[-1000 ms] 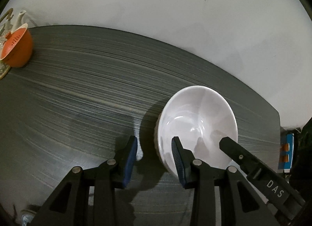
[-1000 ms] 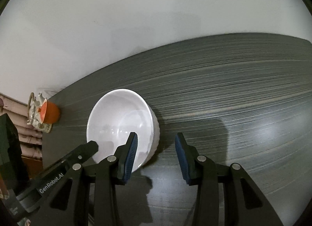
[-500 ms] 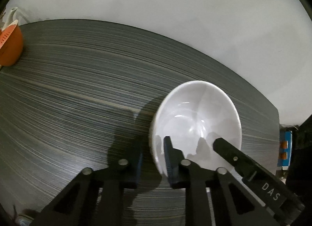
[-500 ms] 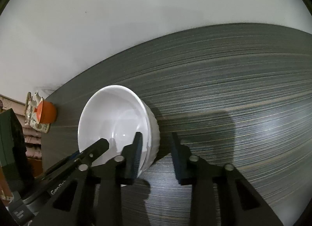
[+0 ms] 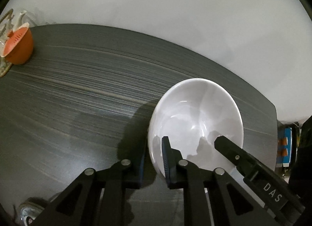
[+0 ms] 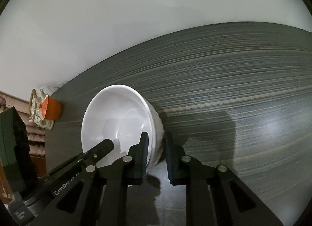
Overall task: Organize plates and bowls
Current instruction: 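Lift the 'Rabbit' bowl with both tools and carry it over the nested bowls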
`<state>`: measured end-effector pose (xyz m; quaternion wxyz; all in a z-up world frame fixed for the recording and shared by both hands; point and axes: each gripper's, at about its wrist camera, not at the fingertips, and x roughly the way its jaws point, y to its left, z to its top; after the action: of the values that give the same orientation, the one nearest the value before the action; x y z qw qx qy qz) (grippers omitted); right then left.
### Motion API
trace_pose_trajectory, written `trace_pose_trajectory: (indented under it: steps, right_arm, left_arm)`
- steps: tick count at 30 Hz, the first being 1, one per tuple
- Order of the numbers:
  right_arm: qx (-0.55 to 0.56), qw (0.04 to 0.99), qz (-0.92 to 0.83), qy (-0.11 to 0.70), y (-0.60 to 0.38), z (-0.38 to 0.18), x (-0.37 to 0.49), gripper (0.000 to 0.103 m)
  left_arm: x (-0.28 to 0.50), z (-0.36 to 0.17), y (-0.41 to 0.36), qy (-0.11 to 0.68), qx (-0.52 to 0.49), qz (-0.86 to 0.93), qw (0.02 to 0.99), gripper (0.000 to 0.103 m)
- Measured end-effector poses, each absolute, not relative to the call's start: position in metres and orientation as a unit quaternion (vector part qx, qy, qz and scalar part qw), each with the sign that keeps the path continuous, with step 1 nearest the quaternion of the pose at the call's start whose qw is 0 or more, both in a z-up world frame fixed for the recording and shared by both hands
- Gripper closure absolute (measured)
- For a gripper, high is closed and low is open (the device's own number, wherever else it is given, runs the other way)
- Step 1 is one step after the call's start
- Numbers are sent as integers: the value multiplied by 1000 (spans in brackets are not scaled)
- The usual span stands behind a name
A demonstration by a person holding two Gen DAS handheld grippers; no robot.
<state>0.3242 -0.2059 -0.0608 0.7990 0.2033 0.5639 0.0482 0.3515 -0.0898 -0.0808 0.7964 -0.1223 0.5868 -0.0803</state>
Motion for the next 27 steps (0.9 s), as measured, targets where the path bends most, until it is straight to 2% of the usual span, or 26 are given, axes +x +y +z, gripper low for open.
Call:
trace_pose_trajectory:
  steps: [27]
  right_arm:
    - [184, 833, 66, 517, -181, 30, 197, 87]
  left_arm:
    - [201, 0, -86, 560, -100, -94, 817, 87]
